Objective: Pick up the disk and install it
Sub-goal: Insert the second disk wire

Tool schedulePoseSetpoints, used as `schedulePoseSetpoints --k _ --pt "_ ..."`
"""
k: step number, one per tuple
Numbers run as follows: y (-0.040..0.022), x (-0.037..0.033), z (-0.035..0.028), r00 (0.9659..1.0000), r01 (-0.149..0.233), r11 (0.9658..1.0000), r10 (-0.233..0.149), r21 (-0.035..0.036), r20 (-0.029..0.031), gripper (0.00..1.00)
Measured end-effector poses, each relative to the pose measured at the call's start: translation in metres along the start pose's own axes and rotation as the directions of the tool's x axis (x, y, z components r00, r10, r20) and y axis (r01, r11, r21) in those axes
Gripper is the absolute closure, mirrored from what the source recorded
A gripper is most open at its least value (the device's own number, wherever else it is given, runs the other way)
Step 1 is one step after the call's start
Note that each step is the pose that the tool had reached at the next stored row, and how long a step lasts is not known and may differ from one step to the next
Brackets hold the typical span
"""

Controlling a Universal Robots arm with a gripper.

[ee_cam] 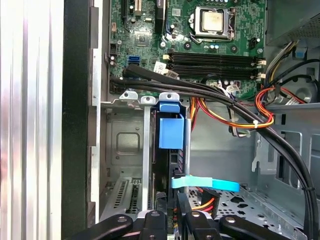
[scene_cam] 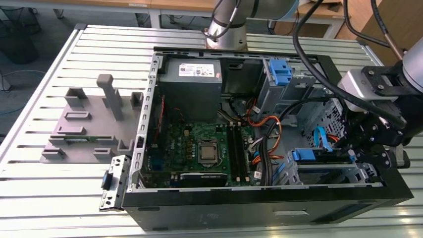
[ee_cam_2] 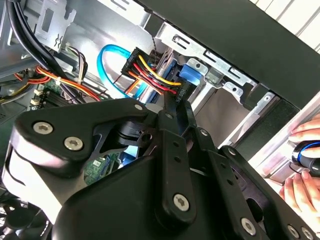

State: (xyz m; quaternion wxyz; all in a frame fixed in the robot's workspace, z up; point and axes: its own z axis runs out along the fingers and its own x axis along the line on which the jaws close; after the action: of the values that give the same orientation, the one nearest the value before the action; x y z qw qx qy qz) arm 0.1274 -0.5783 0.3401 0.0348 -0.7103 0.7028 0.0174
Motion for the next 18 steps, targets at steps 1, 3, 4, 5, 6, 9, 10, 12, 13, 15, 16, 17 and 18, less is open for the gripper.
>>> schedulePoseSetpoints --k 1,3,4,5,6,9,10,12,13,15,16,17,18 --pt "-0.0002 0.0 0.0002 1.0 0.0 1.0 0.0 0.0 -0.001 0.78" --pt "-0.0007 -0.0001 0.0007 1.0 0.0 1.0 0.0 -0.0001 -0.0026 0.78" --pt "-0.001 -0.0001 0.001 1.0 0.0 1.0 0.0 -0.0001 -0.0033 0.78" --pt "-0.0012 -0.0002 0.0013 1.0 0.0 1.0 0.0 -0.0002 -0.004 0.78" --pt "-0.0015 -0.0004 0.0016 1.0 0.0 1.0 0.0 -0.0003 -0.0047 0.78" --pt "-0.0018 -0.0007 0.0017 1.0 0.0 1.0 0.0 -0.0005 -0.0057 0.78" --pt "-0.0018 -0.0008 0.0017 1.0 0.0 1.0 0.0 -0.0005 -0.0057 0.78" --pt "-0.0019 -0.0008 0.0018 1.0 0.0 1.0 0.0 -0.0005 -0.0055 0.78" --pt "-0.0019 -0.001 0.002 1.0 0.0 1.0 0.0 -0.0005 -0.0056 0.78" --pt "-0.0019 -0.0019 0.0028 0.9999 0.0 1.0 0.0 -0.0006 -0.0136 0.78" --pt "-0.0019 -0.0022 0.0035 0.9999 0.0 1.0 0.0 -0.0006 -0.0171 0.78" --pt "-0.0019 -0.0023 0.0043 0.9998 0.001 1.0 -0.001 -0.0007 -0.0189 0.78" --pt "-0.0019 -0.0024 0.0051 0.9998 0.001 1.0 -0.001 -0.0008 -0.0209 0.78"
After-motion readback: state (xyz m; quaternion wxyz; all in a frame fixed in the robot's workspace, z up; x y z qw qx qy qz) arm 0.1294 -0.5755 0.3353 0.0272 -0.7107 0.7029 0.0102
